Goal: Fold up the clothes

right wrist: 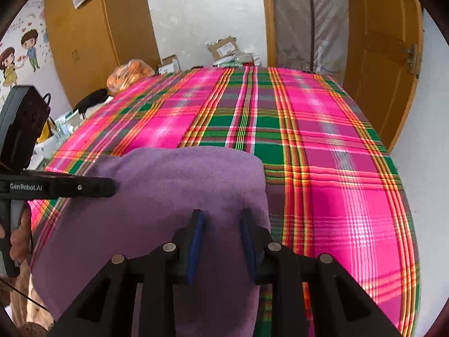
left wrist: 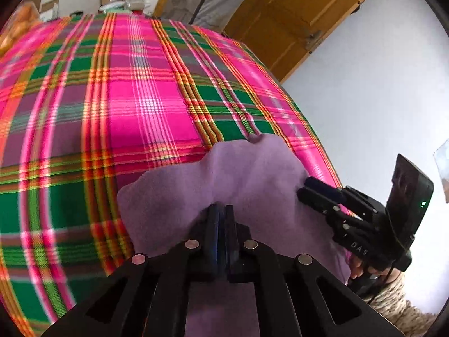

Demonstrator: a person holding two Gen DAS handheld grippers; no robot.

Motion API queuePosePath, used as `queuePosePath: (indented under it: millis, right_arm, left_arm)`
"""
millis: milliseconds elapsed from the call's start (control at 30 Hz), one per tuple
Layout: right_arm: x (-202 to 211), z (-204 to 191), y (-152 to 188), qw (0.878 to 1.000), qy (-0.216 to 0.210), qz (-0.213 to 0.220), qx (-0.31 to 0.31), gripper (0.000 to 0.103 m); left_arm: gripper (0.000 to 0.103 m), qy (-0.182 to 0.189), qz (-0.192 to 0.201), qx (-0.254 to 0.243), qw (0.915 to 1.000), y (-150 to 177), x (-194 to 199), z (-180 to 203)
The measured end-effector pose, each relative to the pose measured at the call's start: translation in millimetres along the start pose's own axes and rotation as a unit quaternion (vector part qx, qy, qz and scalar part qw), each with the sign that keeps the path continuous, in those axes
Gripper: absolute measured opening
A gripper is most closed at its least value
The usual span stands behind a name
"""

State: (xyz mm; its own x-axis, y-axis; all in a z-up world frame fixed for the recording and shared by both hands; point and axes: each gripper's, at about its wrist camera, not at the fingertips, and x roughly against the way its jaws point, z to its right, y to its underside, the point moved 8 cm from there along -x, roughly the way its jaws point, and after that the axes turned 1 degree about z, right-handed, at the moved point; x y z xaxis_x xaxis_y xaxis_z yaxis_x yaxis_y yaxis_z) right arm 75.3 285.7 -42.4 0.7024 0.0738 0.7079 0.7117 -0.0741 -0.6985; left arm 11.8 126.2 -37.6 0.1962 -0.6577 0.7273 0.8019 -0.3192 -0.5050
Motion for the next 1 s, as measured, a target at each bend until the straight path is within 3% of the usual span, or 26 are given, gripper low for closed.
queuePosePath:
  millis: [233,400,667,1000]
  right_arm:
    - [36.8,-4.1,19.0,1.000,-0.013,0.025,0.005,0.027]
    - [25.5,-1.8,38.8,1.000,-0.005,-0.007,0.015,0.027]
    - [22.9,3.4,44.2,1.000,-0.013,0.015,0.002,0.027]
    - [30.4,-0.4,43.3,1.000,0.003,0.017,0.006,0.027]
  left_arm:
    - [0.005,-0.014,0.024,-0.009,0.9996,23.1,29.1,7.1]
    - [0.005,-0.019,0.030,-0.018,0.9992,33.2,23.9,6.3]
    - [0.005,-0.030,0.041,-0.043,0.9978,35.5,16.5,7.4]
    - [0.006,-0.015,0.045,0.001,0.9989,40.8,32.7,7.3]
